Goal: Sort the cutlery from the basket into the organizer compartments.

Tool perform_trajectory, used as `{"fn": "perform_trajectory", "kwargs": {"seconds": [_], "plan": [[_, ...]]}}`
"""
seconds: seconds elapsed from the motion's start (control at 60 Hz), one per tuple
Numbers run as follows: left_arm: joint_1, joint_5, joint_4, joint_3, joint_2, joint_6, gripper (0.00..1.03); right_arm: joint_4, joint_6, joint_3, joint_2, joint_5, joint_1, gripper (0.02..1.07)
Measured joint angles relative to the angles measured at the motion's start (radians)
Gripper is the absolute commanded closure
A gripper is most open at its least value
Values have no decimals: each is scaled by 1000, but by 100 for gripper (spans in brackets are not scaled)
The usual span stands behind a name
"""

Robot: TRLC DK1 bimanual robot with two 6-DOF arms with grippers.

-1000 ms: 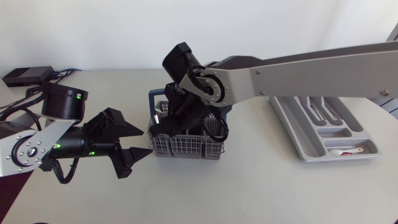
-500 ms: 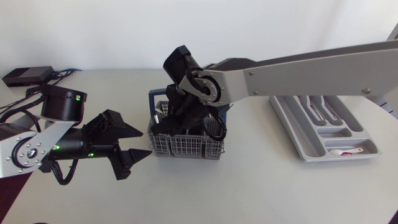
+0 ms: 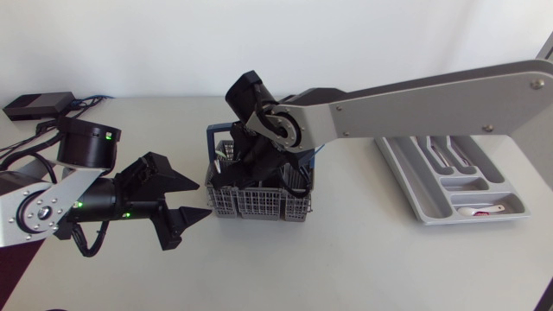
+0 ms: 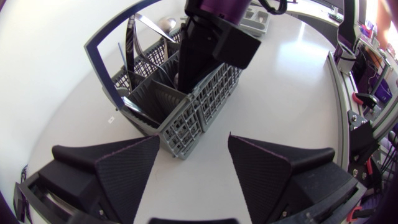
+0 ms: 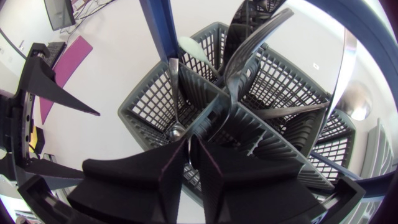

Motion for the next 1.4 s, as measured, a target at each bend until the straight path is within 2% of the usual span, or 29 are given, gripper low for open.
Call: {"fn": "perform_trajectory", "kwargs": {"seconds": [0.367,0.833,1.4], "plan": [[0,0,0,0,0,0,28,-10,-5,0,-6,-6,-2,96],[0,0,0,-6,0,0,28,-54,-24,0,-24,-82,-35,101],[0,0,1,-18,-2,0,28,-55,-28,0,-60,-122,-39,101]]}}
